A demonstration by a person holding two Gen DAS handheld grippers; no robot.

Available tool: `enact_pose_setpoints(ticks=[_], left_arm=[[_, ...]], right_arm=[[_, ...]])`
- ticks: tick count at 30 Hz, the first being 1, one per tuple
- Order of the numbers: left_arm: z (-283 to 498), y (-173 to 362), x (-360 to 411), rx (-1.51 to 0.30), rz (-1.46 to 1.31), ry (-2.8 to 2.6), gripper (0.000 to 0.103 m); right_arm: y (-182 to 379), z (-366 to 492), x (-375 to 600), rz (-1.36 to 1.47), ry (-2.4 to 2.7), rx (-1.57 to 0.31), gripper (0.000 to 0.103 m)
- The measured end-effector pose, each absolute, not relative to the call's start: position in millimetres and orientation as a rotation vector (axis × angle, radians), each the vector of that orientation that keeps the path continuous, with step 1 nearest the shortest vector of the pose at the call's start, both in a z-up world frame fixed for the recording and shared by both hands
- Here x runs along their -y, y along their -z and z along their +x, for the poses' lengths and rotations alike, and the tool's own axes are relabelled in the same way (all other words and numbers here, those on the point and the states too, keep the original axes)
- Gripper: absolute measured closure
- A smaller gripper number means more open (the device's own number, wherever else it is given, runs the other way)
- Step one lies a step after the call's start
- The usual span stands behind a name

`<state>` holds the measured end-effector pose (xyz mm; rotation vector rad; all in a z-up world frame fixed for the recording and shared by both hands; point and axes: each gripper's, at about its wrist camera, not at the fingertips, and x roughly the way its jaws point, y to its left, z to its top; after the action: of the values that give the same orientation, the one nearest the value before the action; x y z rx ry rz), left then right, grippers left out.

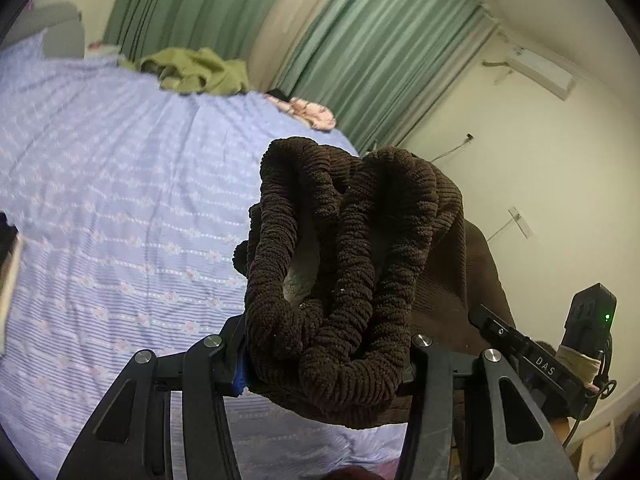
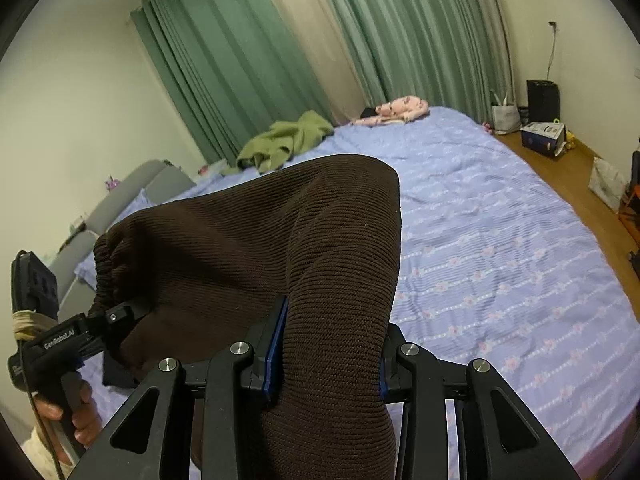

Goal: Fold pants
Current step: 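Lift and carry the bundle with both tools toward the folded clothes stack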

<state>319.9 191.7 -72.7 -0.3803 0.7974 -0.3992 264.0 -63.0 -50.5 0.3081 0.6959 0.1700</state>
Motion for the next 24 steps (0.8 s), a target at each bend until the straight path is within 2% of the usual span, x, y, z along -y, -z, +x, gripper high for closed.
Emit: enact_pose_setpoints(ticks=[11,24], left_arm=[[231,37,-191,-0.691,-0.382,0.374,0.055],[149,12,-235,-0.608,-0.428,0.254,0.055]], right_arm=[[5,185,55,0.28,-0.196,-0.632,0.067],[-15,135,18,0.215,-0.326,-0.613,0.067]])
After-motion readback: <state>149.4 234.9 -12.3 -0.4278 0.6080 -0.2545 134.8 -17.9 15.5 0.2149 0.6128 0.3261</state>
